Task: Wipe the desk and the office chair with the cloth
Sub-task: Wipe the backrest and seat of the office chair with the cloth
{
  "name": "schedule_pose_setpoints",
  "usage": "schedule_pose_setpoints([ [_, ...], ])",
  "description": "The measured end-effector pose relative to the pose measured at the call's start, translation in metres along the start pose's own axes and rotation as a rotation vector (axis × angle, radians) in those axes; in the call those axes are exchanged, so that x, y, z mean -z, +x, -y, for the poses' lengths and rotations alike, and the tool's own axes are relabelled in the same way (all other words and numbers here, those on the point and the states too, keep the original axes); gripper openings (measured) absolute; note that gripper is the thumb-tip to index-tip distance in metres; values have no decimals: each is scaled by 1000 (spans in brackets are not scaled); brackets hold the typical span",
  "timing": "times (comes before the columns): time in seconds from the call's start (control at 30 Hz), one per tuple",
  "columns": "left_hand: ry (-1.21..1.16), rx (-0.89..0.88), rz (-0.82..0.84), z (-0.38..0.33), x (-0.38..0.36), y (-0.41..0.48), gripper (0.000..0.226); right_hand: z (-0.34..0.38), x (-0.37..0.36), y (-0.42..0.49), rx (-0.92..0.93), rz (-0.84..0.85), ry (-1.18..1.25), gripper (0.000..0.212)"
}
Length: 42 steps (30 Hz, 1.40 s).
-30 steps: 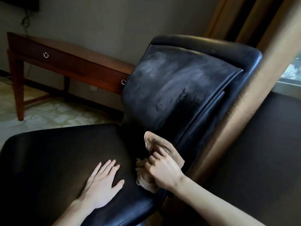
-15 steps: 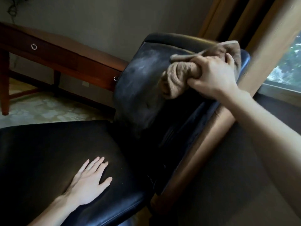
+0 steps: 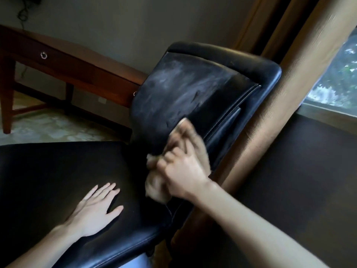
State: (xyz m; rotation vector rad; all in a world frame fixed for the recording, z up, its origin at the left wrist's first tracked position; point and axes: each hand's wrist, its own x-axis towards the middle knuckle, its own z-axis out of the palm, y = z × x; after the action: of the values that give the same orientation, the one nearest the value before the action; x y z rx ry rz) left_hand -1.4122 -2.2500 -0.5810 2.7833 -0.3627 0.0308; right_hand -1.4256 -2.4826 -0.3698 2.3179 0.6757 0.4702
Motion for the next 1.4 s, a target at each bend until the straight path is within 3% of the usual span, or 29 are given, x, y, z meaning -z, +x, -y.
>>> schedule_pose_setpoints([
  [0.07, -6, 0, -6, 3, -2, -1, 93, 17, -11, -10, 124, 258, -103, 25],
  [0.1, -7, 2, -8, 4, -3, -1, 84, 11, -13, -9, 10, 248, -36, 26],
  [0.13, -26, 5, -15, 4, -1, 0, 75, -2, -12, -6, -77, 124, -8, 26],
  [0.2, -93, 12, -39, -2, 10, 4, 64, -24, -6, -13, 21, -51, 222, 12],
  [0.27, -183, 20, -118, -18, 39, 15, 50, -54, 19, -1, 0, -337, 108, 16],
  [0.33, -300, -6, -286, -43, 80, 35, 43, -96, 52, 7, -134, -432, 26, 25],
  [0.43, -456, -130, -557, -102, 142, 63, 55, -166, 87, 12, -322, -457, 9, 38],
  [0.53, -434, -278, -615, -157, 175, 78, 85, -211, 91, 8, -365, -445, 127, 59],
  [0.63, -362, -322, -534, -187, 170, 89, 99, -202, 70, 4, -369, -540, 229, 61],
  [0.77, -426, -322, -503, -187, 139, 94, 92, -152, 25, 7, -352, -773, 424, 67],
  [0.93, -391, -316, -527, -173, 123, 90, 83, -62, -30, 7, -293, -892, 726, 68],
  [1.07, -294, -292, -336, -154, 109, 84, 87, -23, -59, 0, -292, -957, 924, 62],
  [1.13, -362, -251, -436, -149, 96, 83, 71, -20, -66, -5, -298, -970, 971, 59],
  [1.23, -589, -210, -592, -152, 107, 77, 70, -29, -67, -13, -242, -1085, 930, 55],
  [1.33, -505, -445, -701, -148, 124, 81, 54, -63, -46, -17, -155, -1220, 754, 53],
  [1.4, -470, -447, -686, -146, 135, 90, 63, -96, -26, -13, -192, -1245, 569, 55],
])
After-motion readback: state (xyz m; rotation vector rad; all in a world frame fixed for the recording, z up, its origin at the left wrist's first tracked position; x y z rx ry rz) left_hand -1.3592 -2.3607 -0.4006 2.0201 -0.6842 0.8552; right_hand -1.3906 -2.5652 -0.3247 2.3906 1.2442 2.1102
